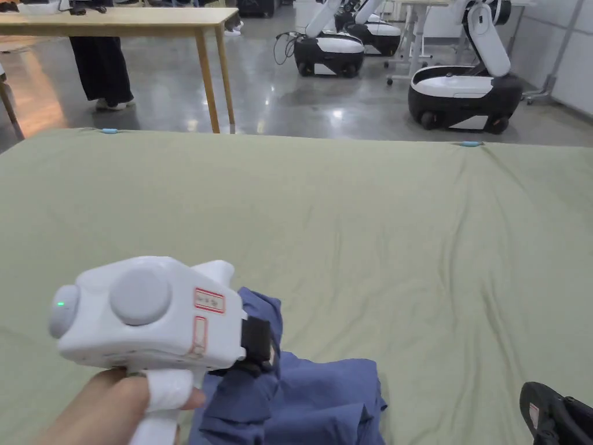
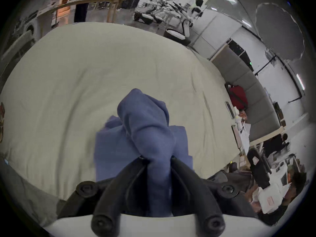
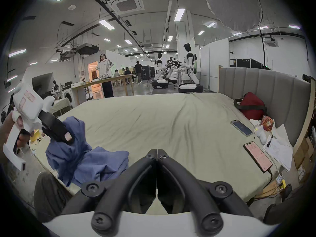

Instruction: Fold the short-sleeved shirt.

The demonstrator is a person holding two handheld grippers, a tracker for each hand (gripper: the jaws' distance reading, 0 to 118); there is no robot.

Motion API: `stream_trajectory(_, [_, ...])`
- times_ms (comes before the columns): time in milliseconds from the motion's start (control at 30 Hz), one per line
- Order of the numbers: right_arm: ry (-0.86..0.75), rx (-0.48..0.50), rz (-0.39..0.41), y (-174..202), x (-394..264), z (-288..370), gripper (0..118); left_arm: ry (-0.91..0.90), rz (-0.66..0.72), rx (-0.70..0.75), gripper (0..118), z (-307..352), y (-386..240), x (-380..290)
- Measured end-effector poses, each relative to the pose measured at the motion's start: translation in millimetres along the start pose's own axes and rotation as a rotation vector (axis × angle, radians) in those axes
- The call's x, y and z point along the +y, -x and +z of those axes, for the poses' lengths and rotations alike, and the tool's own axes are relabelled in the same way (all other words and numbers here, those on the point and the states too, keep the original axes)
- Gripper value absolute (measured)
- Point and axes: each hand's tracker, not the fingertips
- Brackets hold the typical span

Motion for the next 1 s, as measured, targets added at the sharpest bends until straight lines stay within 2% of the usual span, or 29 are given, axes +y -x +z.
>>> stream_trajectory(100, [-0.001,-0.020,-0.016,-10,-3,2,2,0.033,-0.034,0.016,11,-37,-30,-5])
stream_trajectory(133, [0.003,-0.025,-0.024,-13,-4,3,1,0.040,-0.045,0.015,29,-50,-38,-7])
stream_trajectory(200, [0.010,-0.038,-0.039,-20,-6,5,2,0.077,-0.082,-0.027,112,-72,-46,-10])
stream_trajectory(233, [0.014,-0.045,-0.043,-23,-7,6,2,0.103,-0.075,-0.058,115,-81,-49,-11])
stream_trajectory(300, [0.017,-0.059,-0.048,-28,-9,9,2,0.034,-0.087,-0.050,106,-74,-47,-14])
stream_trajectory(367, [0.019,-0.066,-0.057,-33,-10,11,2,0.014,-0.104,-0.048,103,-60,-47,-14])
stream_trajectory(500, [0.029,-0.073,-0.065,-35,-11,7,2,-0.117,-0.033,-0.215,74,-20,-27,-15])
stream_trajectory(533, [0.032,-0.073,-0.066,-35,-12,6,2,-0.099,-0.038,-0.266,21,-18,-21,-17])
stream_trajectory(567, [0.036,-0.071,-0.069,-34,-13,4,2,-0.089,-0.007,-0.304,0,-23,-18,-19])
stream_trajectory(600, [0.042,-0.065,-0.071,-33,-14,3,2,-0.105,0.005,-0.351,0,-32,-13,-22])
stream_trajectory(633, [0.049,-0.062,-0.074,-32,-16,2,2,-0.009,-0.007,-0.379,0,-44,-10,-23])
stream_trajectory(700, [0.063,-0.055,-0.078,-29,-18,2,2,0.053,0.046,-0.437,0,-74,-5,-33])
stream_trajectory(733, [0.069,-0.050,-0.079,-27,-19,2,2,0.138,0.111,-0.486,0,-91,-5,-41])
stream_trajectory(800, [0.086,-0.047,-0.075,-25,-21,2,2,0.193,0.133,-0.487,0,-120,-3,-55])
stream_trajectory(867, [0.102,-0.046,-0.065,-23,-21,2,2,0.168,0.062,-0.381,0,-143,1,-64])
stream_trajectory(900, [0.109,-0.048,-0.062,-23,-21,2,2,0.166,0.055,-0.390,0,-149,4,-68])
stream_trajectory(933, [0.114,-0.047,-0.062,-23,-21,1,2,0.158,0.075,-0.479,0,-150,8,-69])
stream_trajectory(967, [0.121,-0.041,-0.062,-23,-20,-1,2,0.155,0.103,-0.504,0,-148,10,-68])
stream_trajectory(1000, [0.135,-0.029,-0.064,-22,-19,-4,2,0.158,0.095,-0.475,0,-142,12,-65])
